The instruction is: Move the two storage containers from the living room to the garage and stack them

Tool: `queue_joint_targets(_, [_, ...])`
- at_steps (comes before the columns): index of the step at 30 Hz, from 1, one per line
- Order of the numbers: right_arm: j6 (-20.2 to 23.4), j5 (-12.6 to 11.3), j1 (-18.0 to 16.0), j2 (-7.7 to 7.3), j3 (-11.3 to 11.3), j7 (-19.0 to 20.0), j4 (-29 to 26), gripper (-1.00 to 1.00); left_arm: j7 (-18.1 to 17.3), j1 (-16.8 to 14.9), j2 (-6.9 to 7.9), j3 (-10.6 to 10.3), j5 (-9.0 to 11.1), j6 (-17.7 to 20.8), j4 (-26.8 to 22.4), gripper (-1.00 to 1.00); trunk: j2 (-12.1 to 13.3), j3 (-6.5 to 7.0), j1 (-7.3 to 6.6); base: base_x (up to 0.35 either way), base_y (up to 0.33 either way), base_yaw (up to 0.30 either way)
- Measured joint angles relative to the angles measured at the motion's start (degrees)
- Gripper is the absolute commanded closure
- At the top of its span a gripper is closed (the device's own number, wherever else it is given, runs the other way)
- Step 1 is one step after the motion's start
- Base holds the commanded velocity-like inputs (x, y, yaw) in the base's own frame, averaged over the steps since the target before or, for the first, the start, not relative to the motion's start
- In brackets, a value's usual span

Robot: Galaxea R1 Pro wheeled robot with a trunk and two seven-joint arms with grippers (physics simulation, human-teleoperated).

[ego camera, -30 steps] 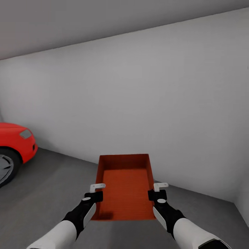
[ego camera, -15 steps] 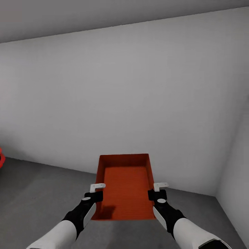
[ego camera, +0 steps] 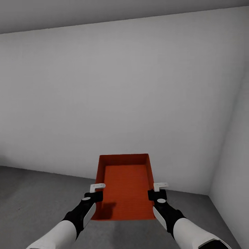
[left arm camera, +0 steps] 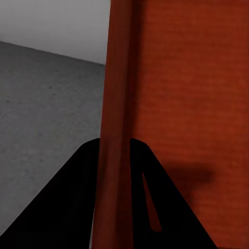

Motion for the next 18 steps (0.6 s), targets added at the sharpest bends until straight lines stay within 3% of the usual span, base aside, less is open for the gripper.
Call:
queue_joint_targets(11, [0.1, 0.2, 0.0, -0.09, -0.2, 0.2, -0.1, 1.0, 0.2, 0.0, -0.1, -0.1, 0.1, 0.0, 0.0, 1.0, 0.0, 0.0, 0.01, 0.0, 0.0, -0.002])
queue_joint_targets(18, [0.1, 0.1, 0.0, -0.05, -0.1, 0.1, -0.1, 1.0, 0.1, 0.0, -0.05, 0.0, 0.0, 0.0, 0.0, 1.0, 0.0, 0.0, 0.01, 0.0, 0.0, -0.144])
